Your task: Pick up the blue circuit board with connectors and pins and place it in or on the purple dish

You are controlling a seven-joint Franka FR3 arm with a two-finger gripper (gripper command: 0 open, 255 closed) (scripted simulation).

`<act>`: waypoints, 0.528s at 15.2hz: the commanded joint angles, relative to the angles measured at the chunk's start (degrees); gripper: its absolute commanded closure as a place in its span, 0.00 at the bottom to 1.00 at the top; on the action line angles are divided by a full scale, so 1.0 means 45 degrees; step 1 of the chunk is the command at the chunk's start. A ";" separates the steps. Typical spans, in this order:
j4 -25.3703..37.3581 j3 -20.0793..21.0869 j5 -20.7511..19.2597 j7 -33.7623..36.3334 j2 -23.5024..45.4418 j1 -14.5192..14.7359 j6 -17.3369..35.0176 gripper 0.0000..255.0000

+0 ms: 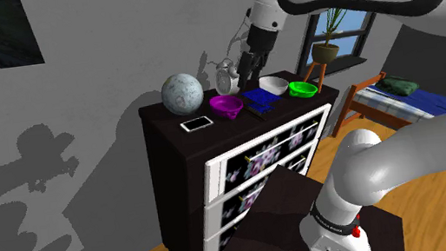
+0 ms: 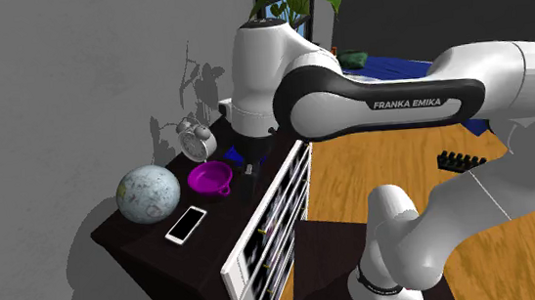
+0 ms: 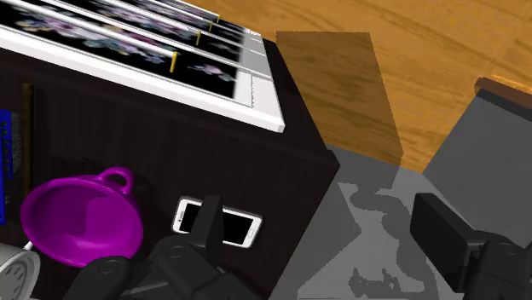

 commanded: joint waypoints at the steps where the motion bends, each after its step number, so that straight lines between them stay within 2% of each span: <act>1: 0.0000 0.0000 0.0000 0.0000 0.0000 0.0000 0.0000 0.00; 8: -0.1031 0.2204 -0.2993 0.2196 0.2167 -0.1079 0.2135 0.00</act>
